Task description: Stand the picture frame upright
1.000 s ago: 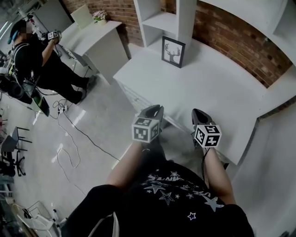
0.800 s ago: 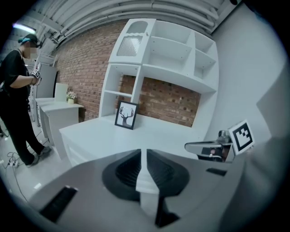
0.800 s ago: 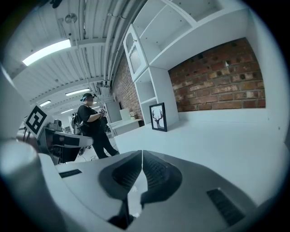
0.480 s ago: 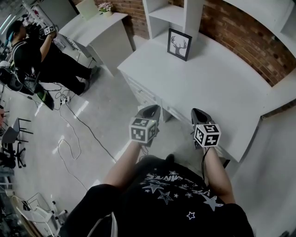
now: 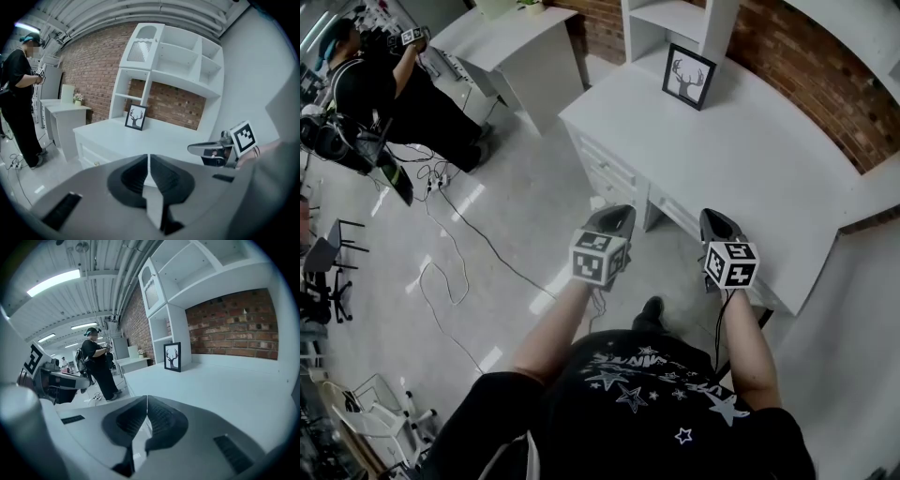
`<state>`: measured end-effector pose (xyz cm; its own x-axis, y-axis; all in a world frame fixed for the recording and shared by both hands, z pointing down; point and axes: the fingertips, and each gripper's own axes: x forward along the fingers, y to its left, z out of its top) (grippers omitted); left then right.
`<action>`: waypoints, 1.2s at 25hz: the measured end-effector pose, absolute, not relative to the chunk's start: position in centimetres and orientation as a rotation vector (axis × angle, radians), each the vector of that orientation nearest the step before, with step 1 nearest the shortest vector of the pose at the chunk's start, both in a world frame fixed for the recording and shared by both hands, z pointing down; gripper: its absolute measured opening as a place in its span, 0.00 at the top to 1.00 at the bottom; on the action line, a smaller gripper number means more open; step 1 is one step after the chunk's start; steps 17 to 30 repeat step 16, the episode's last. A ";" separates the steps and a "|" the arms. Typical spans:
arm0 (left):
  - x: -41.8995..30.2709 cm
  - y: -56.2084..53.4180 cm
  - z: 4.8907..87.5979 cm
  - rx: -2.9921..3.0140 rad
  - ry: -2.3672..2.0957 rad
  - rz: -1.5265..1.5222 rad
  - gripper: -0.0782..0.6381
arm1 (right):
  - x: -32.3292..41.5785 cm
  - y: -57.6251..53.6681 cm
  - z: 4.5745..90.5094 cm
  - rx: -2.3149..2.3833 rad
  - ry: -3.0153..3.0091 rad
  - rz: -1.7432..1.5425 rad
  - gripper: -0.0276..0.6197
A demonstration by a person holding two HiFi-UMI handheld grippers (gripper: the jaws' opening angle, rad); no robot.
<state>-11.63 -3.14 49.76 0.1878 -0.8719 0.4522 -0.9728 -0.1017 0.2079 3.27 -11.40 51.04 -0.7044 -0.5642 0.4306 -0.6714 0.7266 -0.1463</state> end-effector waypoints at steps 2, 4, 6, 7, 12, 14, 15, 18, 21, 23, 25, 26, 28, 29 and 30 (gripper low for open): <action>-11.8 -2.0 49.4 2.027 -1.719 0.289 0.85 | 2.9 -10.1 50.8 0.967 -2.570 0.410 0.93; -11.7 -0.7 49.1 2.038 -1.710 0.287 0.85 | 2.6 -8.7 50.5 0.975 -2.566 0.403 0.93; -11.8 0.4 48.9 2.053 -1.707 0.284 0.85 | 2.4 -7.2 50.0 0.978 -2.566 0.393 0.93; -11.8 1.0 48.8 2.060 -1.708 0.281 0.86 | 2.4 -6.6 49.7 0.982 -2.567 0.388 0.93; -11.9 4.2 48.2 2.060 -1.703 0.260 0.86 | 2.6 -3.6 49.1 0.990 -2.567 0.375 0.93; -12.0 5.3 47.9 2.070 -1.710 0.250 0.86 | 2.4 -2.3 49.2 0.976 -2.566 0.362 0.93; -12.1 5.9 47.7 2.078 -1.715 0.245 0.86 | 2.3 -1.8 49.1 0.974 -2.569 0.357 0.93; -12.1 6.4 47.5 2.086 -1.720 0.240 0.86 | 2.3 -1.2 49.1 0.974 -2.572 0.354 0.93; -12.1 6.4 47.5 2.086 -1.720 0.240 0.86 | 2.3 -1.2 49.1 0.974 -2.572 0.354 0.93; -12.1 6.4 47.5 2.086 -1.720 0.240 0.86 | 2.3 -1.2 49.1 0.974 -2.572 0.354 0.93; -12.1 6.4 47.5 2.086 -1.720 0.240 0.86 | 2.3 -1.2 49.1 0.974 -2.572 0.354 0.93; -12.1 6.4 47.5 2.086 -1.720 0.240 0.86 | 2.3 -1.2 49.1 0.974 -2.572 0.354 0.93; -12.1 6.4 47.5 2.086 -1.720 0.240 0.86 | 2.3 -1.2 49.1 0.974 -2.572 0.354 0.93; -12.1 6.4 47.5 2.086 -1.720 0.240 0.86 | 2.3 -1.2 49.1 0.974 -2.572 0.354 0.93; -12.1 6.4 47.5 2.086 -1.720 0.240 0.86 | 2.3 -1.2 49.1 0.974 -2.572 0.354 0.93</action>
